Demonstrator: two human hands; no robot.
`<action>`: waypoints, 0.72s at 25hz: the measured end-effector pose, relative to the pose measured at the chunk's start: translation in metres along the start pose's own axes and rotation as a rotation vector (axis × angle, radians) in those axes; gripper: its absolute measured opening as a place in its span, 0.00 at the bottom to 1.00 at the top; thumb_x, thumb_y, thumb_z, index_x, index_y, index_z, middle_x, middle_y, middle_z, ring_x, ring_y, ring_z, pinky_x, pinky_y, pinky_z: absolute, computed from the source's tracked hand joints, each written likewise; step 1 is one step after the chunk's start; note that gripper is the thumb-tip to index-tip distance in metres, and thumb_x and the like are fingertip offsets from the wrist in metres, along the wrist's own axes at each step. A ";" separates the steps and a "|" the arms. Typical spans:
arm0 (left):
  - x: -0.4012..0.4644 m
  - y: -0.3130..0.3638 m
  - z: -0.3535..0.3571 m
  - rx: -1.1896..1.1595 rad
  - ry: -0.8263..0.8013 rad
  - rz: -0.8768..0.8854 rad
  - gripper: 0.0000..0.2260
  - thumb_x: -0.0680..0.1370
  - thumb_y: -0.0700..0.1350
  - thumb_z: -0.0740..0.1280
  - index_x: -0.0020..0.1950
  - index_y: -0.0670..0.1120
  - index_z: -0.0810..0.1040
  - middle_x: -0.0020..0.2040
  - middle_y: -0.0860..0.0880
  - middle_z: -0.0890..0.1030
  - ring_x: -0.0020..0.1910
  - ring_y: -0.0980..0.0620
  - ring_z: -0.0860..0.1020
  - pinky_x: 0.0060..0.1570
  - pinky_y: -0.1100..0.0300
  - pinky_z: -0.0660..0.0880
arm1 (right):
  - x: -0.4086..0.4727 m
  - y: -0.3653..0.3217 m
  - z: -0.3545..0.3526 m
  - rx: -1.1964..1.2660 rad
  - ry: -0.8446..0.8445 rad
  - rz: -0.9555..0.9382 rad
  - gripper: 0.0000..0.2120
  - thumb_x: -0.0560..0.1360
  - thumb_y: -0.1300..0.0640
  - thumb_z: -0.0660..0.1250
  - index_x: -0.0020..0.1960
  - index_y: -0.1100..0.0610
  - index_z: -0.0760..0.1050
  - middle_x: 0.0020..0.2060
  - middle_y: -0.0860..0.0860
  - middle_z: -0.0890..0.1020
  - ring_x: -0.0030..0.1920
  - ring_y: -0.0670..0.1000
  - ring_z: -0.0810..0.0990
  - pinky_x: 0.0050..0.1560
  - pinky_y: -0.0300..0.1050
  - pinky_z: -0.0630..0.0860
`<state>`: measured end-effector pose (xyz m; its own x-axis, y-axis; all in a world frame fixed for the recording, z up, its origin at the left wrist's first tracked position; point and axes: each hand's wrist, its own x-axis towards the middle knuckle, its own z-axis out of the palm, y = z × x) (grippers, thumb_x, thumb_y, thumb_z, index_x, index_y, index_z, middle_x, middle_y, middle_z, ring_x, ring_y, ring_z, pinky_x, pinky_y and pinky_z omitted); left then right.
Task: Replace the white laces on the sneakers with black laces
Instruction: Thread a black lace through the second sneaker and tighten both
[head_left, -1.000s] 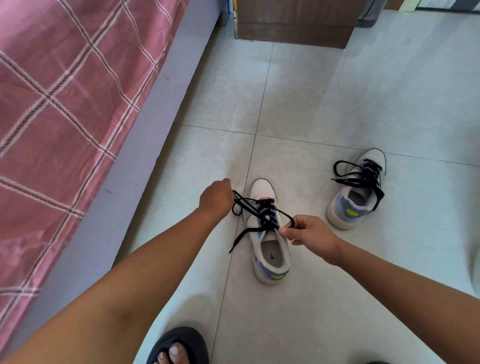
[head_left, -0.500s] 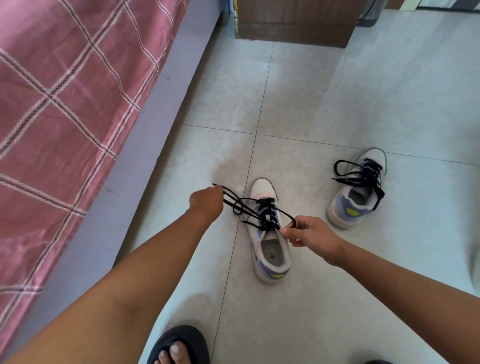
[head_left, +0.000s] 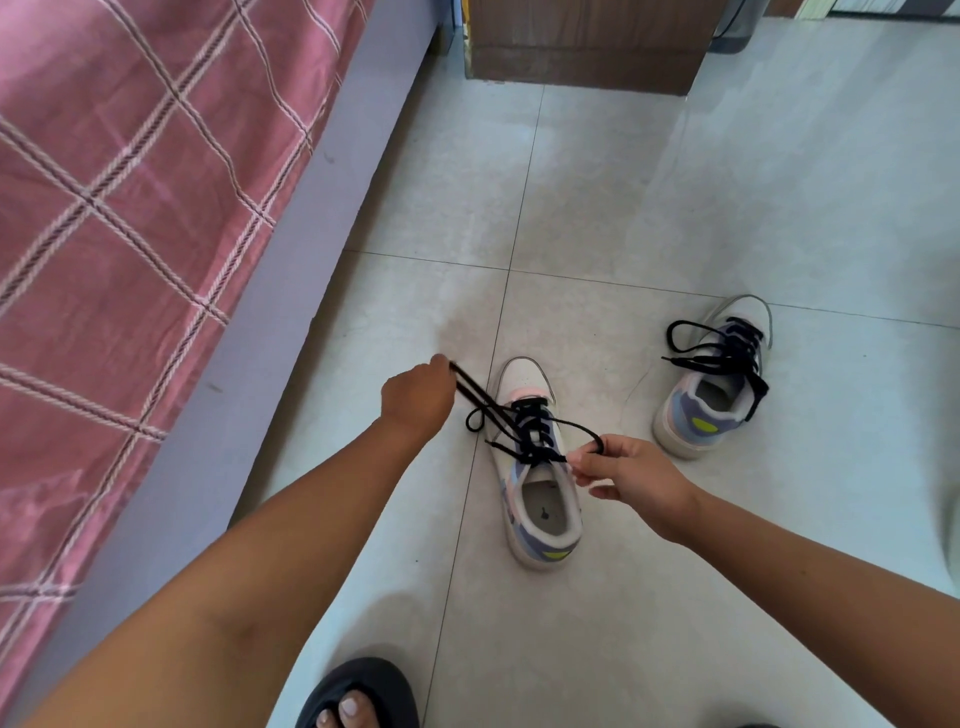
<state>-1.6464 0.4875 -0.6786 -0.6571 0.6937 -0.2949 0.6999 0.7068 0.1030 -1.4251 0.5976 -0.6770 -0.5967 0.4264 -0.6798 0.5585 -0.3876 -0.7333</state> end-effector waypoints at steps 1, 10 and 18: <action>0.000 0.010 -0.008 -0.217 0.046 -0.013 0.08 0.82 0.42 0.54 0.54 0.41 0.71 0.45 0.46 0.79 0.40 0.43 0.76 0.35 0.58 0.66 | 0.002 -0.003 0.004 0.088 0.011 -0.013 0.05 0.76 0.57 0.66 0.47 0.59 0.78 0.40 0.51 0.83 0.44 0.49 0.81 0.48 0.42 0.74; -0.010 0.082 -0.068 -0.935 0.013 0.324 0.05 0.76 0.45 0.69 0.45 0.45 0.79 0.39 0.54 0.79 0.28 0.66 0.72 0.31 0.71 0.68 | 0.015 -0.033 0.046 -0.531 -0.035 -0.151 0.13 0.77 0.62 0.56 0.54 0.60 0.77 0.47 0.53 0.80 0.48 0.52 0.77 0.48 0.42 0.71; -0.024 0.051 -0.035 -0.477 -0.532 0.253 0.16 0.81 0.53 0.58 0.47 0.42 0.76 0.36 0.50 0.77 0.26 0.54 0.71 0.29 0.64 0.68 | 0.018 -0.036 0.029 -0.007 -0.005 0.109 0.13 0.80 0.50 0.59 0.44 0.57 0.76 0.27 0.51 0.74 0.26 0.47 0.68 0.32 0.40 0.64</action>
<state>-1.6046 0.5122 -0.6333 -0.1847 0.7678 -0.6135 0.5347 0.6023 0.5927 -1.4726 0.5960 -0.6632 -0.5353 0.3781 -0.7553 0.6240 -0.4255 -0.6554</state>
